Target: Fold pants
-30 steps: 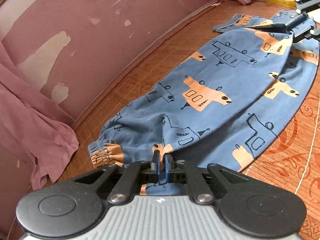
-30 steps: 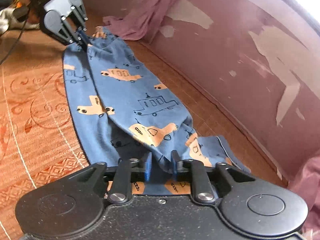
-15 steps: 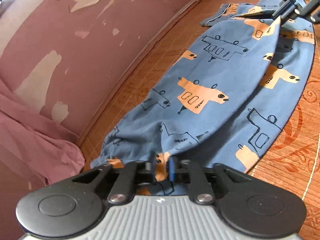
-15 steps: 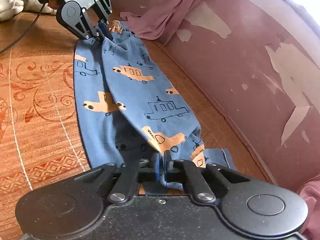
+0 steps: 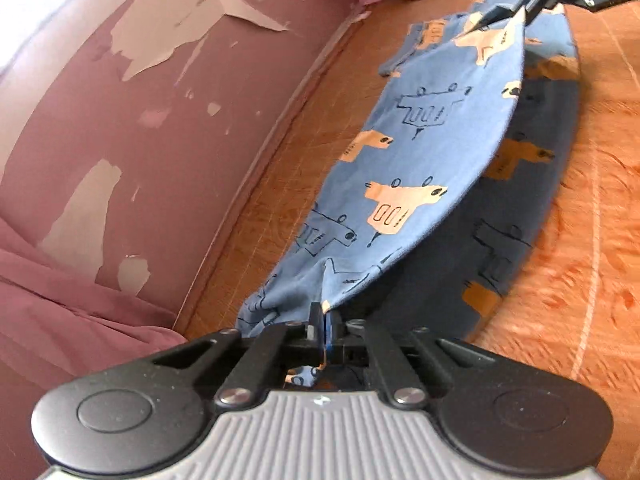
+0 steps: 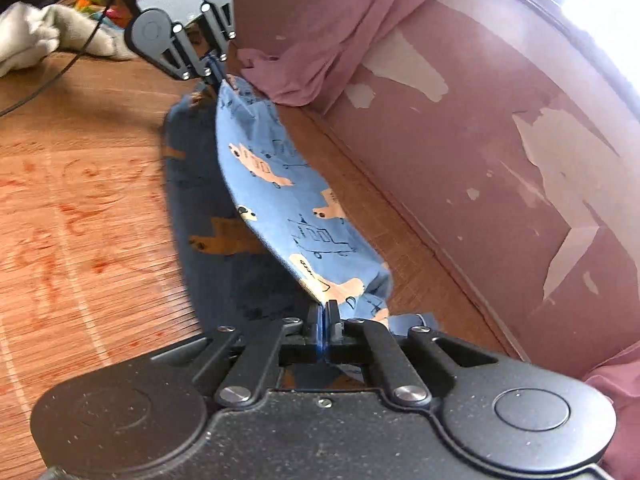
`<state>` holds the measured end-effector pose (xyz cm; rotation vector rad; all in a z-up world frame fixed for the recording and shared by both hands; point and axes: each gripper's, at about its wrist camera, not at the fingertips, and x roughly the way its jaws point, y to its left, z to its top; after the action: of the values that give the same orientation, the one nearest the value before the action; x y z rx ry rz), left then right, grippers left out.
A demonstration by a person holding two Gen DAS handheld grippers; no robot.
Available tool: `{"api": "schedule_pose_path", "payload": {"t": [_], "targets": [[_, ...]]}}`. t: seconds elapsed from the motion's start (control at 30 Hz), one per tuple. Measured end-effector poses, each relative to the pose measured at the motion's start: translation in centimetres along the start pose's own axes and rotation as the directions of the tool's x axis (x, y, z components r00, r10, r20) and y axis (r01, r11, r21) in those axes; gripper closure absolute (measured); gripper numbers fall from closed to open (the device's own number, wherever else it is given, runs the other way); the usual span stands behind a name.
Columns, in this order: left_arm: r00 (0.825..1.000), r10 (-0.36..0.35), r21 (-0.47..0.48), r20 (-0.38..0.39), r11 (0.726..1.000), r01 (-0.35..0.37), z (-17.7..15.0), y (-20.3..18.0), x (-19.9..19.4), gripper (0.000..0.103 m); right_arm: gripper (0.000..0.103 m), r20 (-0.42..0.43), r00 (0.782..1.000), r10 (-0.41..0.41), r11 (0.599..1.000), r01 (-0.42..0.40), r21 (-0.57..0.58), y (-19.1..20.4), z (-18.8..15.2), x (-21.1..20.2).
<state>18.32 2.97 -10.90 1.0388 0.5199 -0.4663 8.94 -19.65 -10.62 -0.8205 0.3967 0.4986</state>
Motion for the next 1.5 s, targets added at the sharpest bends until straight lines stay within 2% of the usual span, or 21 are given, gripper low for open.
{"api": "schedule_pose_path", "payload": {"t": [0.13, 0.3, 0.4, 0.43, 0.47, 0.53, 0.57, 0.6, 0.63, 0.7, 0.73, 0.8, 0.93, 1.0, 1.03, 1.1, 1.17, 1.27, 1.33, 1.4, 1.5], "targets": [[0.999, -0.036, 0.047, -0.003, 0.998, 0.036, -0.6, -1.4, -0.7, 0.102, 0.103, -0.021, 0.999, 0.039, 0.999, -0.039, -0.004, 1.3, -0.4, -0.8], [0.997, -0.051, 0.056, -0.051, 0.997, 0.054, -1.3, -3.0, 1.1, 0.102, 0.103, -0.074, 0.995, 0.064, 0.997, -0.061, 0.036, 2.4, -1.3, 0.6], [0.993, -0.088, 0.048, -0.078, 0.995, 0.092, -1.6, -3.1, 1.9, 0.102, 0.100, -0.103, 0.992, 0.079, 0.995, -0.072, 0.069, 2.5, -1.5, 1.3], [0.992, -0.093, 0.048, -0.081, 0.994, 0.097, -1.7, -2.9, 2.0, 0.102, 0.090, -0.106, 0.990, 0.089, 0.993, -0.079, 0.093, 2.3, -1.5, 1.2], [0.991, -0.106, 0.032, -0.088, 0.994, 0.109, -1.6, -2.6, 2.0, 0.099, 0.086, -0.105, 0.990, 0.091, 0.990, -0.079, 0.116, 2.0, -1.6, 0.9], [0.984, -0.152, -0.055, -0.091, 0.988, 0.147, -1.4, -1.6, 1.6, 0.089, 0.066, -0.096, 0.990, 0.102, 0.979, -0.083, 0.189, 0.5, -1.7, 0.2], [0.981, -0.171, -0.105, -0.090, 0.981, 0.162, -1.2, -1.0, 1.5, 0.080, 0.061, -0.093, 0.990, 0.105, 0.968, -0.080, 0.237, -0.4, -1.8, -0.3], [0.979, -0.185, -0.166, -0.084, 0.971, 0.170, -0.8, -0.3, 1.3, 0.071, 0.049, -0.095, 0.991, 0.095, 0.957, -0.065, 0.281, -1.5, -1.8, -0.5], [0.978, -0.196, -0.237, -0.068, 0.956, 0.175, -0.2, 0.3, 0.9, 0.065, 0.040, -0.102, 0.992, 0.074, 0.947, -0.038, 0.318, -2.5, -2.0, -0.8], [0.979, -0.205, -0.373, -0.022, 0.910, 0.182, 0.8, 1.7, 0.4, 0.039, 0.029, -0.119, 0.992, 0.030, 0.925, 0.018, 0.381, -4.7, -2.3, -1.0], [0.981, -0.193, -0.428, -0.003, 0.887, 0.173, 1.5, 2.3, 0.6, 0.036, 0.022, -0.131, 0.991, 0.009, 0.908, 0.047, 0.416, -6.1, -2.4, -0.8], [0.985, -0.173, -0.520, 0.021, 0.839, 0.159, 2.8, 3.3, 1.3, 0.030, 0.018, -0.163, 0.986, -0.030, 0.877, 0.104, 0.468, -8.5, -2.4, 0.2], [0.979, -0.187, -0.678, 0.083, 0.709, 0.193, 5.2, 4.7, 4.0, 0.029, 0.012, -0.252, 0.965, -0.067, 0.819, 0.197, 0.539, -12.6, -1.7, 4.2], [0.972, -0.204, -0.716, 0.120, 0.660, 0.227, 6.3, 4.6, 4.9, 0.028, 0.012, -0.276, 0.961, -0.019, 0.765, 0.191, 0.615, -14.6, -1.8, 6.5], [0.967, -0.216, -0.721, 0.137, 0.647, 0.246, 6.9, 4.4, 5.3, 0.028, 0.012, -0.284, 0.958, 0.026, 0.726, 0.178, 0.665, -15.8, -1.9, 8.0], [0.956, -0.243, -0.707, 0.167, 0.646, 0.288, 8.2, 3.9, 6.0, 0.028, 0.014, -0.291, 0.951, 0.109, 0.664, 0.148, 0.733, -17.5, -2.5, 10.6], [0.936, -0.285, -0.693, 0.209, 0.632, 0.347, 9.6, 3.3, 6.5, 0.027, 0.020, -0.296, 0.937, 0.184, 0.610, 0.127, 0.782, -19.2, -2.8, 12.6], [0.900, -0.348, -0.697, 0.262, 0.577, 0.426, 10.9, 2.1, 6.9, 0.024, 0.028, -0.302, 0.913, 0.275, 0.540, 0.113, 0.834, -21.3, -3.3, 15.0], [0.875, -0.394, -0.715, 0.282, 0.521, 0.465, 11.5, 1.3, 7.5, 0.024, 0.032, -0.313, 0.899, 0.306, 0.519, 0.118, 0.846, -22.5, -3.3, 16.3], [0.857, -0.430, -0.734, 0.285, 0.477, 0.484, 11.9, 0.5, 8.1, 0.029, 0.034, -0.327, 0.882, 0.339, 0.515, 0.117, 0.849, -23.0, -2.8, 17.2], [0.849, -0.460, -0.748, 0.262, 0.459, 0.480, 12.8, -0.6, 9.0, 0.039, 0.035, -0.354, 0.844, 0.403, 0.535, 0.096, 0.840, -22.7, -1.9, 18.9]]}}
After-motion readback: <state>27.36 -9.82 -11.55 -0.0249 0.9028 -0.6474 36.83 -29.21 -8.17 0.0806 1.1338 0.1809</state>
